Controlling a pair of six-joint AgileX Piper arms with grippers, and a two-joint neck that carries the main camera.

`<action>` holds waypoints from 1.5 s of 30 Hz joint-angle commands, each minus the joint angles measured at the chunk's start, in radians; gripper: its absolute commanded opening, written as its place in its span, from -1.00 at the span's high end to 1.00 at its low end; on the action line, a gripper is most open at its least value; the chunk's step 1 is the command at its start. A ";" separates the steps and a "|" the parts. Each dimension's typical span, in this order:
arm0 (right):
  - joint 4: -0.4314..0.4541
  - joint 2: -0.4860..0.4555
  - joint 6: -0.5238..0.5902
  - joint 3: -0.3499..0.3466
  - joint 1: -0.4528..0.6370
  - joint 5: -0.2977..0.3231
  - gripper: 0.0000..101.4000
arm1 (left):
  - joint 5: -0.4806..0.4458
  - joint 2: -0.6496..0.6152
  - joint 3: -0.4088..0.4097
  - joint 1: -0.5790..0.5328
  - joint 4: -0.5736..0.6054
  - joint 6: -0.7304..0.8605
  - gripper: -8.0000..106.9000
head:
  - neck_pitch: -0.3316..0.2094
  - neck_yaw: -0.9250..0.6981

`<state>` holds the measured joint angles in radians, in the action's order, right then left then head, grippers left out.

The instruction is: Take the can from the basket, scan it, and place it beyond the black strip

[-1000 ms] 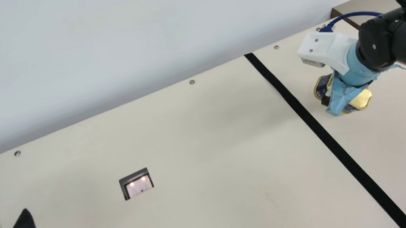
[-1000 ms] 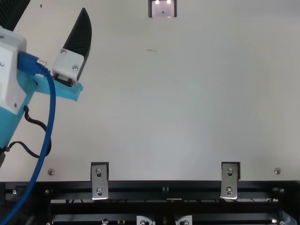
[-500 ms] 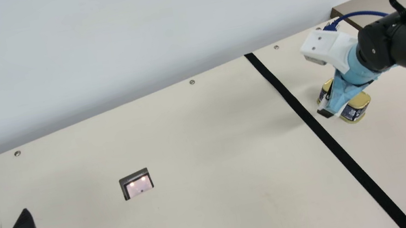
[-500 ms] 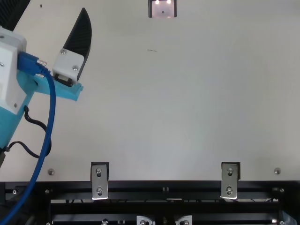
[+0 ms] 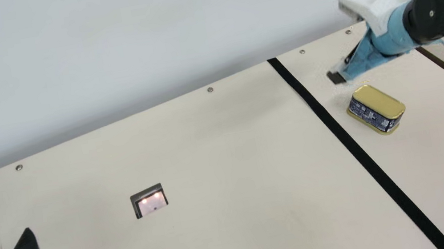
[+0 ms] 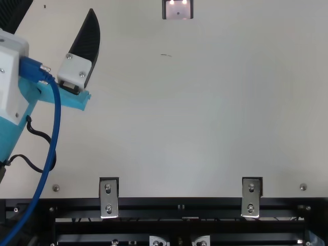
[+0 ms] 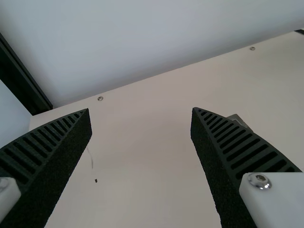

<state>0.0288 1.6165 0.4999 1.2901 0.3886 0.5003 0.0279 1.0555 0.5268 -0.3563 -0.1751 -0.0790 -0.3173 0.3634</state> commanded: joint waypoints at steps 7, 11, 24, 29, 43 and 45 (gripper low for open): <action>0.068 -0.063 -0.306 -0.063 0.029 -0.135 -1.00 | 0.000 0.000 0.000 0.000 0.000 0.000 -0.71 | -0.039 0.017; 0.118 -0.104 -0.453 -0.110 0.033 -0.180 -1.00 | 0.000 0.000 0.000 0.000 0.000 0.000 -0.71 | -0.039 0.017; 0.260 -0.239 -0.789 -0.248 -0.072 -0.252 -1.00 | 0.000 0.000 0.000 0.000 0.000 0.000 -0.71 | -0.049 -0.052; 0.286 -0.280 -0.850 -0.289 -0.155 -0.267 -1.00 | 0.000 0.000 0.000 0.000 0.000 0.000 -0.71 | -0.065 -0.150; 0.312 -0.335 -0.928 -0.345 -0.347 -0.294 -1.00 | 0.000 0.000 0.000 0.000 0.000 0.000 -0.71 | -0.092 -0.384; 0.311 -0.338 -0.930 -0.346 -0.365 -0.296 -1.00 | 0.000 0.000 0.000 0.000 0.000 0.000 -0.71 | -0.082 -0.393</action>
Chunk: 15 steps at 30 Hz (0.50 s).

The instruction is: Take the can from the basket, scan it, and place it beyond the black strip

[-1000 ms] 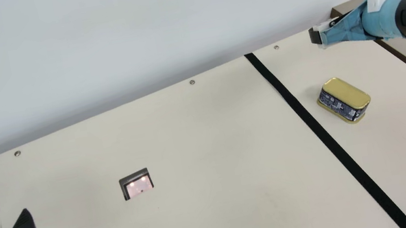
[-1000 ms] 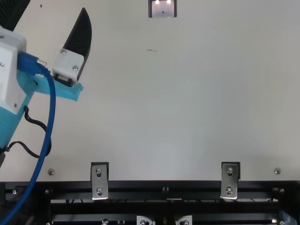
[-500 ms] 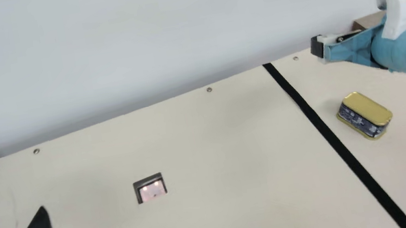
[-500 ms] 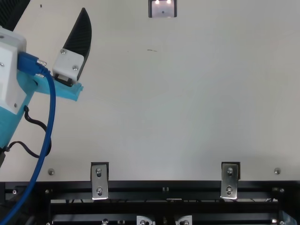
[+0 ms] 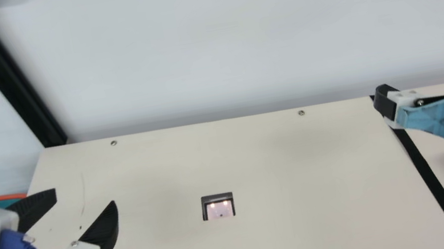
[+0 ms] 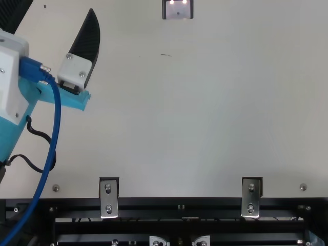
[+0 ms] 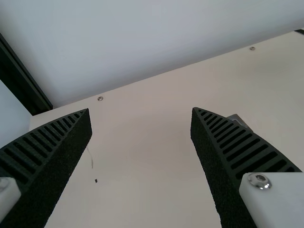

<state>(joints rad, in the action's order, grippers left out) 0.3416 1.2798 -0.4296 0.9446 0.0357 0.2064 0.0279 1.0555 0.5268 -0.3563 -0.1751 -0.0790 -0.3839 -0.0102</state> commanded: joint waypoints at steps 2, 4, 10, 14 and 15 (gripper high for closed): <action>-0.004 -0.003 -0.002 -0.002 -0.030 -0.004 -1.00 | 0.000 0.000 0.000 0.000 0.000 0.000 -0.71 | -0.002 -0.024; -0.007 -0.008 -0.002 -0.005 -0.042 -0.005 -1.00 | 0.000 0.000 0.000 0.000 0.000 0.000 -0.71 | 0.015 -0.029; -0.027 -0.024 0.007 -0.012 -0.076 -0.003 -1.00 | 0.000 0.000 0.000 0.000 0.000 0.000 -0.71 | 0.072 -0.052; -0.035 -0.033 0.031 -0.009 -0.099 0.012 -1.00 | 0.000 0.000 0.000 0.000 0.000 0.000 -0.71 | 0.072 -0.052; -0.039 -0.034 0.039 -0.005 -0.106 0.017 -1.00 | 0.000 0.000 0.000 0.000 0.000 0.000 -0.71 | 0.072 -0.052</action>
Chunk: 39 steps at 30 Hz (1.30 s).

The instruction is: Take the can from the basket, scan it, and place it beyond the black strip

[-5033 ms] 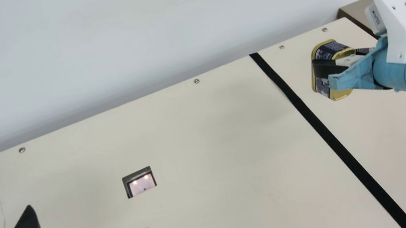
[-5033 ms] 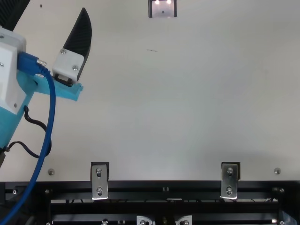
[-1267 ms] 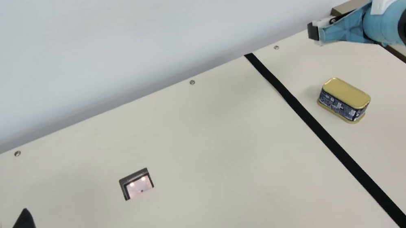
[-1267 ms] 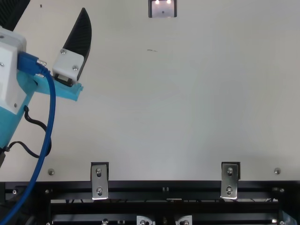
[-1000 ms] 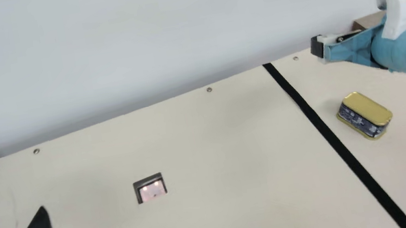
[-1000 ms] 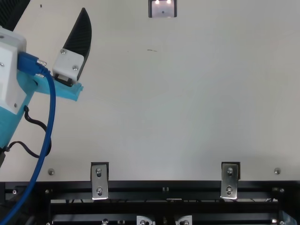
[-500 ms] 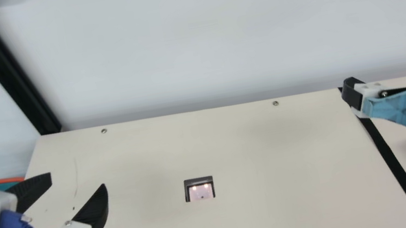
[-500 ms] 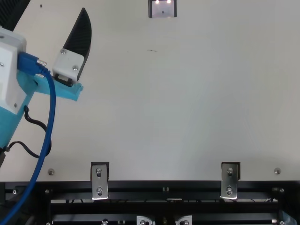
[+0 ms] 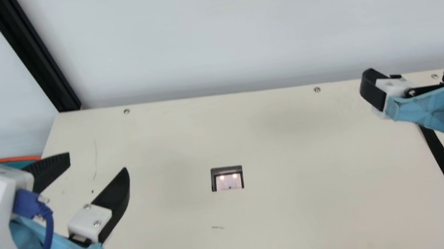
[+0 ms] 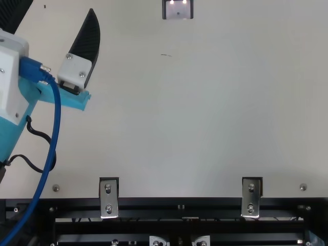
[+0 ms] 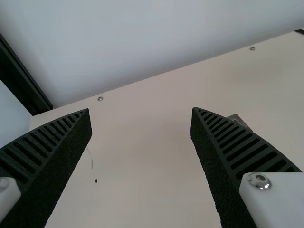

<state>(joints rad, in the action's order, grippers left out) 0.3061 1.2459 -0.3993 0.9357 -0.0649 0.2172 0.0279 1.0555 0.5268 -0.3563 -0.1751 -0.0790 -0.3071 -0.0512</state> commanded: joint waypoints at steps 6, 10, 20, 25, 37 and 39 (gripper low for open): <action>-0.026 -0.006 0.053 0.043 -0.046 0.044 -1.00 | 0.000 -0.001 0.000 0.000 0.000 0.001 -0.71 | -0.004 -0.011; -0.042 -0.022 0.078 0.054 -0.067 0.066 -1.00 | -0.001 -0.032 -0.007 0.015 -0.001 0.003 -0.71 | -0.004 -0.011; -0.052 -0.100 0.103 -0.002 -0.099 0.078 -1.00 | -0.019 -0.251 -0.089 0.106 0.016 0.003 -0.71 | -0.004 -0.011; -0.048 -0.160 0.111 -0.051 -0.111 0.082 -1.00 | -0.050 -0.380 -0.131 0.141 0.023 -0.001 -0.71 | -0.004 -0.011; -0.029 -0.348 0.125 -0.180 -0.114 0.099 -1.00 | -0.172 -0.639 -0.205 0.182 0.044 -0.020 -0.71 | -0.004 -0.011; -0.020 -0.382 0.126 -0.202 -0.110 0.103 -1.00 | -0.202 -0.673 -0.214 0.182 0.052 -0.024 -0.71 | -0.004 -0.011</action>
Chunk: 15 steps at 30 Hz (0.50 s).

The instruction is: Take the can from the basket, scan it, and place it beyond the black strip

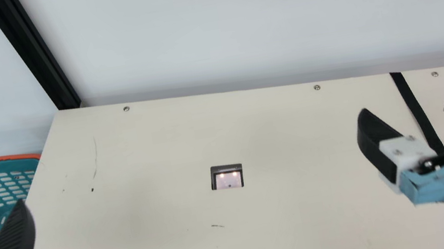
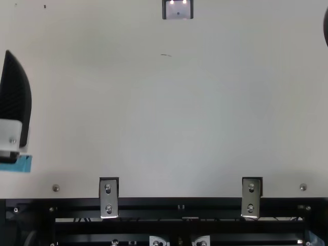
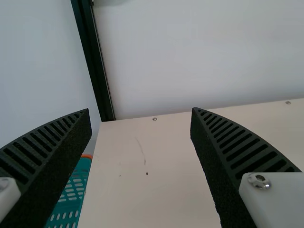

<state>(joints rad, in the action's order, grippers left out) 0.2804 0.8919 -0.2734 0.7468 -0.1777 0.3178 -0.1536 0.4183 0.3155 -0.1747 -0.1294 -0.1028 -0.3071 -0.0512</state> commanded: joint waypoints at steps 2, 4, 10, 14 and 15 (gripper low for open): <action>0.016 -0.062 -0.001 -0.035 0.006 0.009 -1.00 | -0.058 -0.066 -0.008 -0.004 0.019 -0.004 -0.71 | -0.004 -0.011; 0.023 -0.097 -0.001 -0.056 0.008 0.018 -1.00 | -0.104 -0.094 -0.011 -0.009 0.031 -0.004 -0.71 | -0.004 -0.011; 0.031 -0.194 0.000 -0.103 -0.001 0.060 -1.00 | -0.246 -0.167 -0.006 -0.016 0.075 0.017 -0.71 | -0.004 -0.011; 0.032 -0.251 0.007 -0.127 -0.011 0.086 -1.00 | -0.330 -0.215 -0.001 -0.001 0.108 0.047 -0.71 | -0.004 -0.011; 0.034 -0.263 0.010 -0.133 -0.013 0.091 -1.00 | -0.349 -0.228 -0.001 0.007 0.119 0.058 -0.71 | -0.004 -0.011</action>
<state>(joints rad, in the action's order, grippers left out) 0.3112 0.6469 -0.2664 0.6180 -0.1896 0.4065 -0.4566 0.2061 0.3130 -0.1732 -0.0203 -0.0544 -0.3020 -0.0512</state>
